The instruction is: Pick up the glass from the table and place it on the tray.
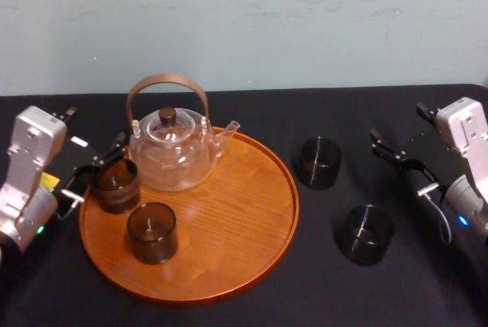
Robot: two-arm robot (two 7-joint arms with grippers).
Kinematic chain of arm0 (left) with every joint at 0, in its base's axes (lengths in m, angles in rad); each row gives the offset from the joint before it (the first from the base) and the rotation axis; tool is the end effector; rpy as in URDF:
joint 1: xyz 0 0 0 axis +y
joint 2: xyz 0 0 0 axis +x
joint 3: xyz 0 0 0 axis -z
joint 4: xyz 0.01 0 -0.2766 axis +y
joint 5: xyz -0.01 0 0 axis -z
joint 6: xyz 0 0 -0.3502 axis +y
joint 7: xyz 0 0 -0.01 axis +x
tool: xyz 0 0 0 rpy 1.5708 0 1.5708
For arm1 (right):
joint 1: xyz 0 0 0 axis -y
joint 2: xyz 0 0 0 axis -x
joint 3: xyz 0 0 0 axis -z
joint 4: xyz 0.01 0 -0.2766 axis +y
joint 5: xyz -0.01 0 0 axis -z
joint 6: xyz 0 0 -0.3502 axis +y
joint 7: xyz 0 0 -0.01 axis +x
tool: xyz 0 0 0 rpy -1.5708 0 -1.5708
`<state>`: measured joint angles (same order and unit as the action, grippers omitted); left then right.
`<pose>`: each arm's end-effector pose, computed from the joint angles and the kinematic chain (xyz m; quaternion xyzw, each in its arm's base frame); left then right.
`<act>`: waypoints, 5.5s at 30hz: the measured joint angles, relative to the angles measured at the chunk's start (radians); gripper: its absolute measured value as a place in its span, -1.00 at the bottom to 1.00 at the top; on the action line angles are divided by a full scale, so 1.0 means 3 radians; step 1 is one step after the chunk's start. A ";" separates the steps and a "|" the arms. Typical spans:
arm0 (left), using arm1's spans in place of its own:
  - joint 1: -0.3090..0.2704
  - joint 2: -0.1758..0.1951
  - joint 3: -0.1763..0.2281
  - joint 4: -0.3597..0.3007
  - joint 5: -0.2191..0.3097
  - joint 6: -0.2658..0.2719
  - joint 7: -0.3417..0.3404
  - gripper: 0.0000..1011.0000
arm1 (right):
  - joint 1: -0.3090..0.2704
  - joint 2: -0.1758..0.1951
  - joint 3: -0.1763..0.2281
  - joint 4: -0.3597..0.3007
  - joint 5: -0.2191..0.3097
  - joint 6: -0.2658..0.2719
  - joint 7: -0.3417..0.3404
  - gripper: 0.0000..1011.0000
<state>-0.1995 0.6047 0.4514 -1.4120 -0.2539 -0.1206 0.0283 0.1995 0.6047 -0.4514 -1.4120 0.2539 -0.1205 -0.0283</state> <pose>0.3950 0.0641 -0.2994 0.1415 -0.1325 0.5799 0.7913 0.3950 -0.0641 -0.2994 -0.1415 -0.1325 -0.5799 0.7913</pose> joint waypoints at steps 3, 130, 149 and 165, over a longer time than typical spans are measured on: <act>0.0000 0.0000 0.0000 0.0000 0.0000 0.0000 0.0000 0.98 | 0.0000 0.0000 0.0000 0.0000 0.0000 0.0000 0.0000 0.98; 0.0000 0.0000 0.0000 0.0000 0.0000 0.0000 0.0000 0.98 | -0.1049 0.0566 0.0726 -0.0797 0.0646 0.0706 0.1997 0.98; 0.0000 0.0000 0.0000 0.0000 0.0000 0.0000 0.0000 0.98 | -0.0749 0.0510 0.0506 -0.0663 0.0605 0.0756 0.2019 0.98; 0.0000 0.0000 0.0000 0.0000 0.0000 0.0000 0.0000 0.98 | -0.0516 0.0442 0.0324 -0.0584 0.0507 0.0841 0.2000 0.98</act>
<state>-0.1995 0.6047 0.4514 -1.4120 -0.2539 -0.1206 0.0283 0.0448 0.7371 -0.3541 -1.5871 0.4060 0.1316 0.5716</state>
